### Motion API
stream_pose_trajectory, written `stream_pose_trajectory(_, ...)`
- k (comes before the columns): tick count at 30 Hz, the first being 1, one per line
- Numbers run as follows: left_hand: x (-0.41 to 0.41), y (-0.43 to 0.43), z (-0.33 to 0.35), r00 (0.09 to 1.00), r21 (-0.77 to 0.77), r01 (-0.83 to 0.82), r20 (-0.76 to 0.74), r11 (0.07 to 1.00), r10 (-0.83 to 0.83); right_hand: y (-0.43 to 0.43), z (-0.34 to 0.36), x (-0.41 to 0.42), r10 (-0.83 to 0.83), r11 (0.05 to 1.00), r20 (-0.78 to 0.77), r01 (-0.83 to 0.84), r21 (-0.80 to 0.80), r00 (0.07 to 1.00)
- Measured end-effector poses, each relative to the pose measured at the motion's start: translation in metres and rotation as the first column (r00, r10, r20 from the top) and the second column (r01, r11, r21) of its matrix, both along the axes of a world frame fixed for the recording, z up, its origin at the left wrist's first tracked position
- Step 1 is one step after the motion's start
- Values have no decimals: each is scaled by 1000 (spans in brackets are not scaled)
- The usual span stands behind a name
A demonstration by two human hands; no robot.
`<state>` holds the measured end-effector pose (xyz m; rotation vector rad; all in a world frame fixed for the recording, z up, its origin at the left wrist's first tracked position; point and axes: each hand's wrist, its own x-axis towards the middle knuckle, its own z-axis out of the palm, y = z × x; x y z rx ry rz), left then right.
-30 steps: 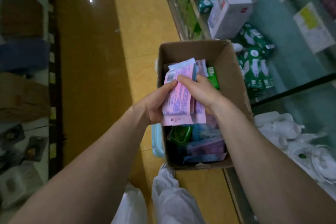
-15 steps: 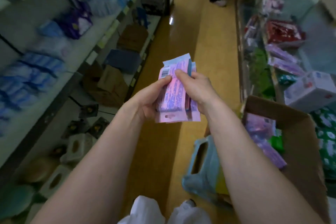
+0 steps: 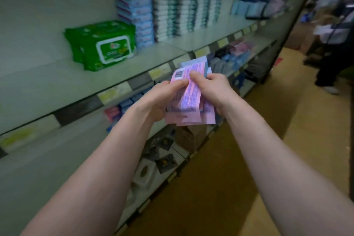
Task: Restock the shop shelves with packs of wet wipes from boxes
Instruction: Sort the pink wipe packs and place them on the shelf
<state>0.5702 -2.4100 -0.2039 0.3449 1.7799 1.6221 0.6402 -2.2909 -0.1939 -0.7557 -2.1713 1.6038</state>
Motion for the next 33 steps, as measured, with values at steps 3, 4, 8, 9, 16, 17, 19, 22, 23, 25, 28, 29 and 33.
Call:
stream_pose_trajectory(3, -25, -34, 17, 994, 60, -111, 27, 992, 109, -27, 13, -43, 70, 997, -14, -69, 38, 997)
stream_pose_trajectory(4, -32, -43, 22, 992, 88, -124, 33, 988, 121, -35, 18, -56, 87, 995, -24, -86, 53, 996)
stream_pose_trajectory(8, -62, -78, 40, 966, 138, -253, -21, 958, 258, -66, 34, -103, 193, 980, -61, -190, 61, 979)
stream_pose_trajectory(9, -68, -85, 44, 950, 135, -304, -30, 943, 311, -73, 37, -114, 223, 975, -76, -220, 44, 972)
stream_pose_trajectory(16, -103, -119, 60, 864, 17, -428, -285, 903, 415, -102, 51, -181, 473, 869, -22, -462, 175, 881)
stream_pose_trajectory(17, -107, -121, 61, 865, -18, -438, -280, 899, 416, -104, 51, -191, 505, 851, -20, -494, 179, 863)
stream_pose_trajectory(19, -118, -125, 59, 871, -68, -457, -237, 887, 430, -109, 53, -207, 570, 808, -8, -559, 185, 822)
stream_pose_trajectory(22, -128, -129, 59, 864, 63, -486, -113, 872, 490, -117, 55, -230, 670, 728, 7, -659, 189, 742)
stream_pose_trajectory(23, -131, -131, 56, 851, 99, -509, -90, 855, 517, -119, 56, -235, 703, 696, 14, -692, 191, 711)
stream_pose_trajectory(25, -135, -135, 50, 825, 131, -551, -58, 824, 562, -124, 56, -244, 758, 635, 22, -745, 202, 652)
stream_pose_trajectory(28, -141, -139, 42, 786, 138, -602, -69, 786, 614, -134, 56, -252, 807, 567, 55, -798, 204, 588)
stream_pose_trajectory(29, -142, -140, 41, 768, 126, -623, -92, 772, 634, -138, 56, -253, 820, 546, 64, -811, 211, 569)
stream_pose_trajectory(33, -146, -143, 36, 728, 161, -657, -122, 737, 675, -150, 57, -258, 859, 497, 15, -842, 211, 511)
